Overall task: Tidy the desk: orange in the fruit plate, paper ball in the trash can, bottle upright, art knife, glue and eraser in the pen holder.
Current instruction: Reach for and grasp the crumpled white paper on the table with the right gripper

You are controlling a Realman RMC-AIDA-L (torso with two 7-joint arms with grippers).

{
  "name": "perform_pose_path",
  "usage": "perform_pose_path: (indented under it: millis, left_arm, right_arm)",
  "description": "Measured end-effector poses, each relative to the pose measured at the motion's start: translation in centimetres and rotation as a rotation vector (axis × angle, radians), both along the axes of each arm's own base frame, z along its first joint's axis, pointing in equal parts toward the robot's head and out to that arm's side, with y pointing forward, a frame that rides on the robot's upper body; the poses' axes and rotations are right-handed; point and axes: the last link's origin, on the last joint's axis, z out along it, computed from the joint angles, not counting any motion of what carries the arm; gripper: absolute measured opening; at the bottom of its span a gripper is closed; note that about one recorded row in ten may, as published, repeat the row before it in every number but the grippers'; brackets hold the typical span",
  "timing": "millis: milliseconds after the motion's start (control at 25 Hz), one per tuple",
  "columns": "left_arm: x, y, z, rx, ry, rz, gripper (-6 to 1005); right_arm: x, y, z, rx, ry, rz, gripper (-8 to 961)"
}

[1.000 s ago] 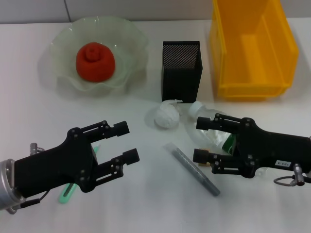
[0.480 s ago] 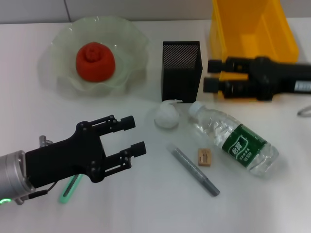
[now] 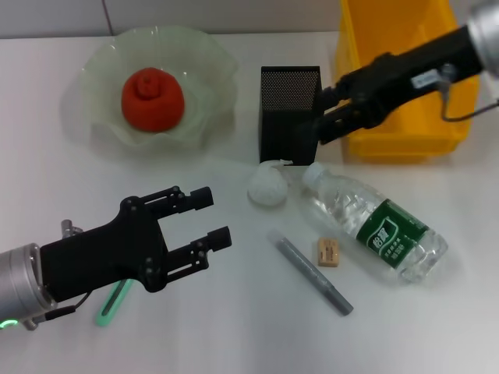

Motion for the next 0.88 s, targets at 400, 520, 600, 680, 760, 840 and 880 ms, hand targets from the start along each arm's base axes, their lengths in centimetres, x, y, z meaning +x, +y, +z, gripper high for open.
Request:
perform_pose_path:
  millis: [400, 520, 600, 680, 760, 840, 880]
  left_arm:
    - [0.0, 0.3, 0.0, 0.006, 0.006, 0.0, 608]
    - [0.0, 0.3, 0.1, 0.007, 0.007, 0.002, 608]
    - [0.0, 0.3, 0.1, 0.008, 0.007, 0.003, 608]
    - [-0.1, 0.2, 0.1, 0.008, 0.007, 0.005, 608]
    - [-0.1, 0.2, 0.1, 0.008, 0.008, 0.006, 608]
    - [-0.1, 0.3, 0.1, 0.008, 0.009, 0.005, 608]
    - [-0.1, 0.3, 0.0, 0.009, 0.009, 0.005, 608]
  right_arm:
    - [-2.4, 2.3, -7.0, -0.062, -0.345, 0.042, 784]
    - [-2.4, 2.2, -8.2, -0.057, -0.378, 0.063, 784]
    - [-2.2, 2.1, -9.5, -0.045, -0.414, 0.085, 784]
    - [-2.1, 2.2, -9.9, -0.034, -0.419, 0.092, 784]
    - [-1.9, 2.3, -10.4, -0.012, -0.417, 0.104, 785]
    - [-1.7, 2.1, -11.0, -0.003, -0.414, 0.115, 785]
    - [-1.6, 2.0, -11.3, -0.003, -0.415, 0.122, 785]
